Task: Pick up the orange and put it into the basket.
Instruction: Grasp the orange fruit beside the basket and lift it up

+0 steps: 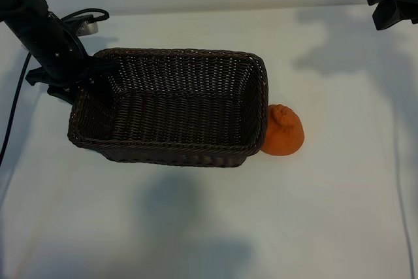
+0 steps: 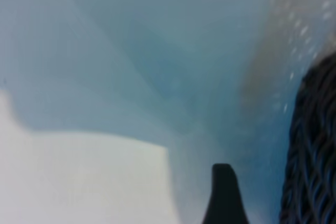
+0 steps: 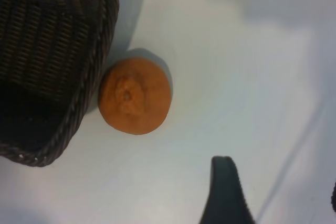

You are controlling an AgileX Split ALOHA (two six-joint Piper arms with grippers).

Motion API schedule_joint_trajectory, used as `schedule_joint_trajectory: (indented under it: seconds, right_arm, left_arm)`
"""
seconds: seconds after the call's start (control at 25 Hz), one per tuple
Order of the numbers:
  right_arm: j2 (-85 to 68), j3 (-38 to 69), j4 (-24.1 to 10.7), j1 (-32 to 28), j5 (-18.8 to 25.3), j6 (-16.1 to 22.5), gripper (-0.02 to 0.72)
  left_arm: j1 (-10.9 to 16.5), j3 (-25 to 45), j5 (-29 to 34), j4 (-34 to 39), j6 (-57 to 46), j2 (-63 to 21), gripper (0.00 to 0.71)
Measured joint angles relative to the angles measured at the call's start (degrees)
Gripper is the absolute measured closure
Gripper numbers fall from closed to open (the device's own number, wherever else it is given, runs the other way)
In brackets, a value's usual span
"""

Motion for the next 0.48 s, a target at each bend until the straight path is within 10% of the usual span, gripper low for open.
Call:
schedule_joint_trajectory:
  seconds: [0.48]
  right_arm:
    - [0.0,0.0,0.0,0.0,0.0,0.0,0.235]
  left_arm:
    - [0.0,0.0,4.0,0.1,-1.4,0.0,0.157]
